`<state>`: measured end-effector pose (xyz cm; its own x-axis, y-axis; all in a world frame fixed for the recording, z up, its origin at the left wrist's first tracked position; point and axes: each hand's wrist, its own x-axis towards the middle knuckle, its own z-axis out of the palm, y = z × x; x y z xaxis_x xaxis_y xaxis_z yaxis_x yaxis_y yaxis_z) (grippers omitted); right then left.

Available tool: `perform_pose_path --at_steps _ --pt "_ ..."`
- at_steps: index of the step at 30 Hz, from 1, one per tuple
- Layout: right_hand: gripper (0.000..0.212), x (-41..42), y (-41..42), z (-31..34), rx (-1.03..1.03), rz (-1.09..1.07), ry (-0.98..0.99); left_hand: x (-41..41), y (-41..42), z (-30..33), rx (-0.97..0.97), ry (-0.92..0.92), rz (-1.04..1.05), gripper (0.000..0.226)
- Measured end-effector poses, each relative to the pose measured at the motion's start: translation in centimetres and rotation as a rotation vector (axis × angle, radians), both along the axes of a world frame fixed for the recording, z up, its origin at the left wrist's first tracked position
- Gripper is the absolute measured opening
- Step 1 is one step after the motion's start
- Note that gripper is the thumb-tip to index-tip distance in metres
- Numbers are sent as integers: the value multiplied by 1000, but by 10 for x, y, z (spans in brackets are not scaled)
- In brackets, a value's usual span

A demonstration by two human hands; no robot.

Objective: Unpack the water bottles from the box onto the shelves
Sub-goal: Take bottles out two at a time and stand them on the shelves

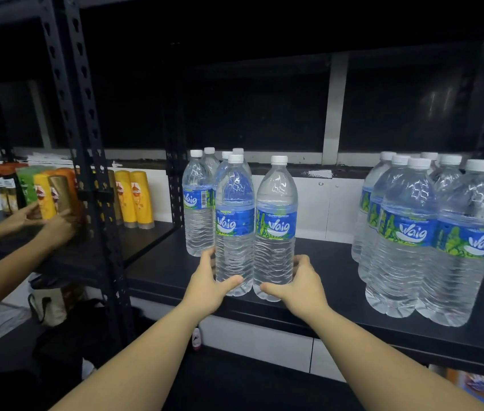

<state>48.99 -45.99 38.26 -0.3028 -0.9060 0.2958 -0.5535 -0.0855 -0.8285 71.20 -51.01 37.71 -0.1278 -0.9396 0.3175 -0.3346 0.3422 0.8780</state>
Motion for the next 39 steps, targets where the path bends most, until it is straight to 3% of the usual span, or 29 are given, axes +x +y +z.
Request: perform_pose_path --at_steps 16,33,36,39 --pt "79 50 -36 -5 -25 -15 57 49 -28 -4 -1 14 50 96" --pt "91 115 -83 -10 -8 137 -4 110 -76 -5 11 -29 186 91" --pt "84 114 -83 -11 10 148 6 109 -81 -9 50 7 203 94" --pt "77 112 -83 -9 32 153 6 109 -85 -12 94 24 220 78"
